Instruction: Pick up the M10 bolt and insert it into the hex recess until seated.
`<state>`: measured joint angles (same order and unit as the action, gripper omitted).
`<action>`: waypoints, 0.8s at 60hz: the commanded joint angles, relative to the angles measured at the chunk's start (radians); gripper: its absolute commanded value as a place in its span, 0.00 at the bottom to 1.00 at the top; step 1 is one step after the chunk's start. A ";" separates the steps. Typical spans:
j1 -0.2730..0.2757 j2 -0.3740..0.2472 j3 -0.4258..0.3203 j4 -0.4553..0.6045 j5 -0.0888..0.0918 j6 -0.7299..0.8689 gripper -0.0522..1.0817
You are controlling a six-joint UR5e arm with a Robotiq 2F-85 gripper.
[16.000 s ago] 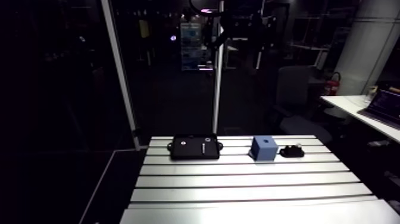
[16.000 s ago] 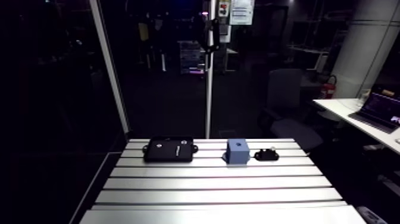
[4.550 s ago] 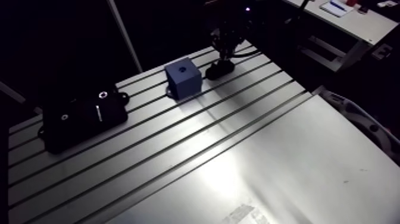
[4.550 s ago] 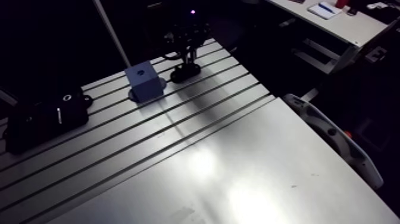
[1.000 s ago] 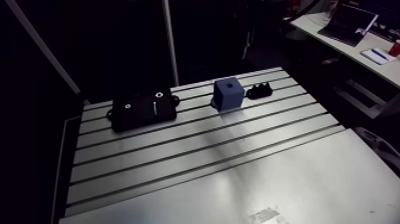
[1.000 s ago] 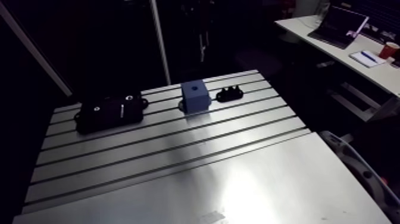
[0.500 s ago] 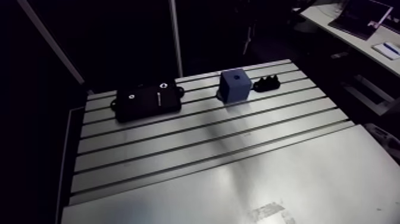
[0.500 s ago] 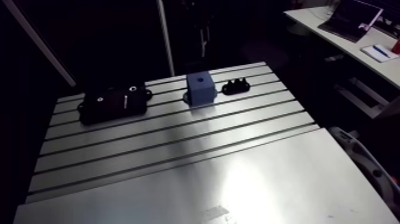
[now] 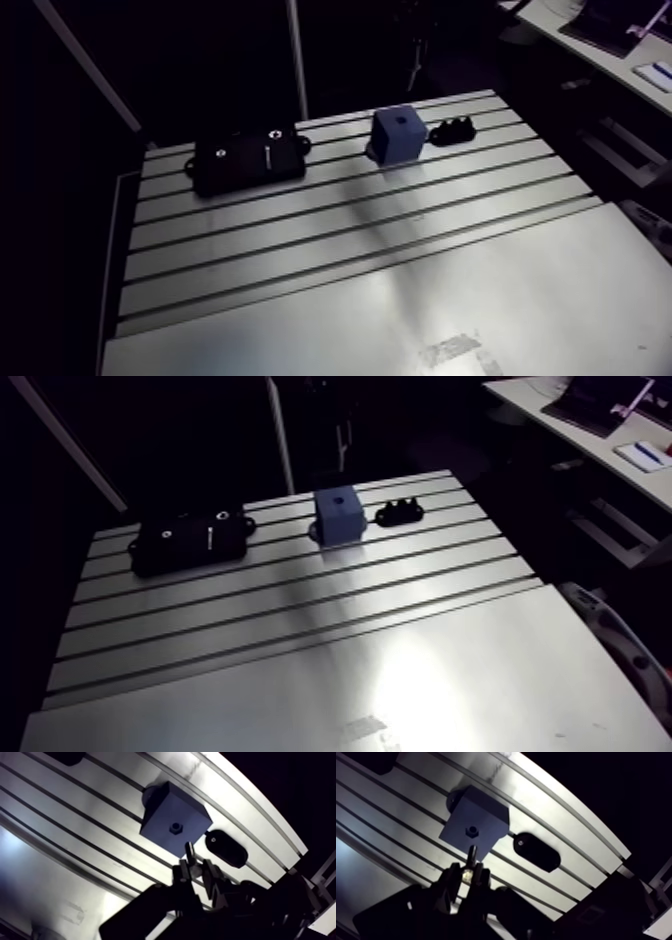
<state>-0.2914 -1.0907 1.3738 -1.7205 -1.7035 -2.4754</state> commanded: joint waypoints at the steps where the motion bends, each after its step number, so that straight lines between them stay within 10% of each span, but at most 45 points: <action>1: 0.006 0.013 0.003 -0.001 0.000 0.002 0.72; 48: 0.009 0.023 0.047 -0.033 -0.002 0.000 0.72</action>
<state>-0.2824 -1.0730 1.4163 -1.7482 -1.7050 -2.4747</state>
